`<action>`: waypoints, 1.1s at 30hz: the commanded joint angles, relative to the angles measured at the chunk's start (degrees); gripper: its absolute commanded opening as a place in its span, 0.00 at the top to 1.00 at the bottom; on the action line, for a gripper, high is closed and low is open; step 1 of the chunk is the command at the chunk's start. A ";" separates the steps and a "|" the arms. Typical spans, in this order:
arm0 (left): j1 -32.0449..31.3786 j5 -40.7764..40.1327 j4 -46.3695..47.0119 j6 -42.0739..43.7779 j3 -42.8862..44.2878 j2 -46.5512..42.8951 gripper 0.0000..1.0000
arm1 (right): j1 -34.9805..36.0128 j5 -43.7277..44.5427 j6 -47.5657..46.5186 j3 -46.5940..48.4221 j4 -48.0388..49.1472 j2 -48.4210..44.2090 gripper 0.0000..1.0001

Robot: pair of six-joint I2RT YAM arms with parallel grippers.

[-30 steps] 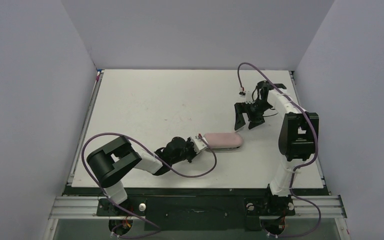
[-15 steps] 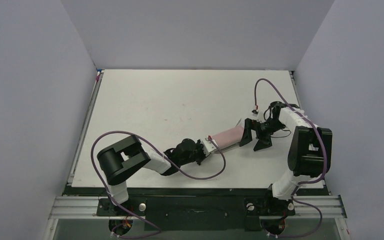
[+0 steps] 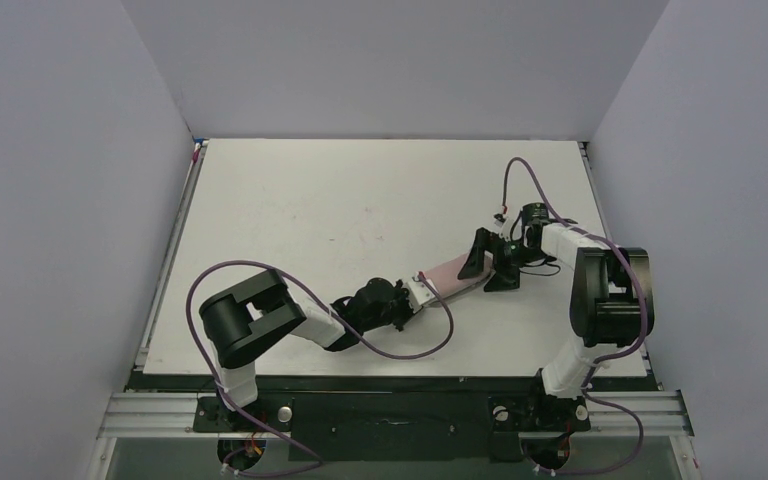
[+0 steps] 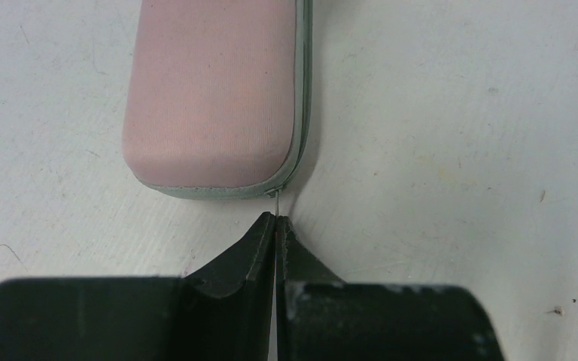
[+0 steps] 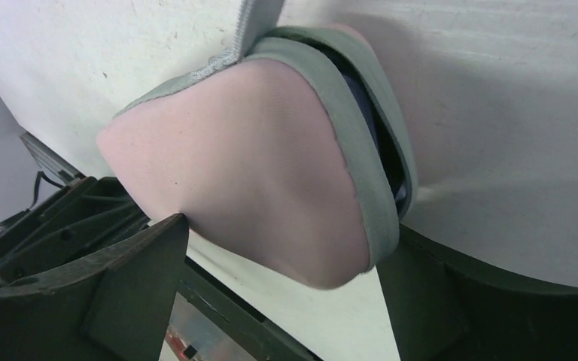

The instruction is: Open the umbrella

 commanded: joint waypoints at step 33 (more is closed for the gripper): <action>-0.14 -6.62 -3.99 -4.21 7.20 5.90 0.78 | 5.37 7.88 17.10 -11.13 19.95 -6.31 1.00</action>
